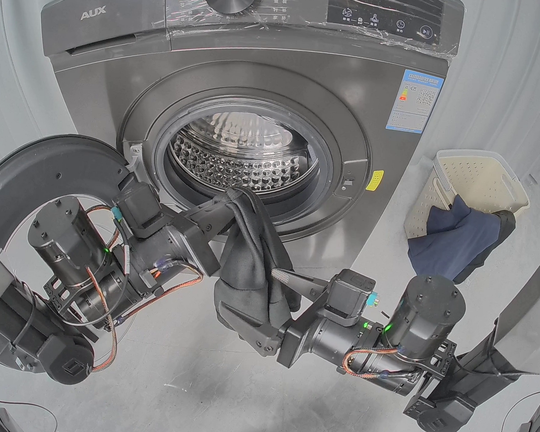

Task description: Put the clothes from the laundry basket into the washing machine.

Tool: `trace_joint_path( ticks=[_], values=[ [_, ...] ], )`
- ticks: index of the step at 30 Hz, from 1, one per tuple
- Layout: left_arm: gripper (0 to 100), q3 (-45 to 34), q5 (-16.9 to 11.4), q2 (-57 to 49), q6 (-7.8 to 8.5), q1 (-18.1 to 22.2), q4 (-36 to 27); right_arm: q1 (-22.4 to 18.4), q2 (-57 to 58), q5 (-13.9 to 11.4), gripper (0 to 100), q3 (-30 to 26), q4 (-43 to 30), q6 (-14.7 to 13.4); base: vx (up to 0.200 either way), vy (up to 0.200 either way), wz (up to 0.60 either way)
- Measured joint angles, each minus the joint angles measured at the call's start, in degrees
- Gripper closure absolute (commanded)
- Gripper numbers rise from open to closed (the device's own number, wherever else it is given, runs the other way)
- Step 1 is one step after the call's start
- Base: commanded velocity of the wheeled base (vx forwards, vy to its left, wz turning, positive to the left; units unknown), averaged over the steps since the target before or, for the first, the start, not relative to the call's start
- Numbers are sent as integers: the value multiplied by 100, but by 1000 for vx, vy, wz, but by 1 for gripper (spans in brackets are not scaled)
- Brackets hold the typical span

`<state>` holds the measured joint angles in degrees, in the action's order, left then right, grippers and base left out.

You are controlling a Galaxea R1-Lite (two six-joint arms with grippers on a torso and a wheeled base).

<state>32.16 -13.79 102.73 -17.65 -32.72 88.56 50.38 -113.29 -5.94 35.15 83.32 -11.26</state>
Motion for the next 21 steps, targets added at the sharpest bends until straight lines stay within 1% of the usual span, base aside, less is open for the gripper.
trace_joint_path(
  ticks=[12,15,21],
  values=[
    [100,-11,0,-20,9,1,0,91,-265,4,0,250,7,-1,0,0,0],
    [100,-11,0,-22,9,1,0,69,-411,6,0,385,10,5,0,0,0],
    [100,0,0,-24,9,-7,1,33,-833,6,0,824,46,23,0,0,0]
  ],
)
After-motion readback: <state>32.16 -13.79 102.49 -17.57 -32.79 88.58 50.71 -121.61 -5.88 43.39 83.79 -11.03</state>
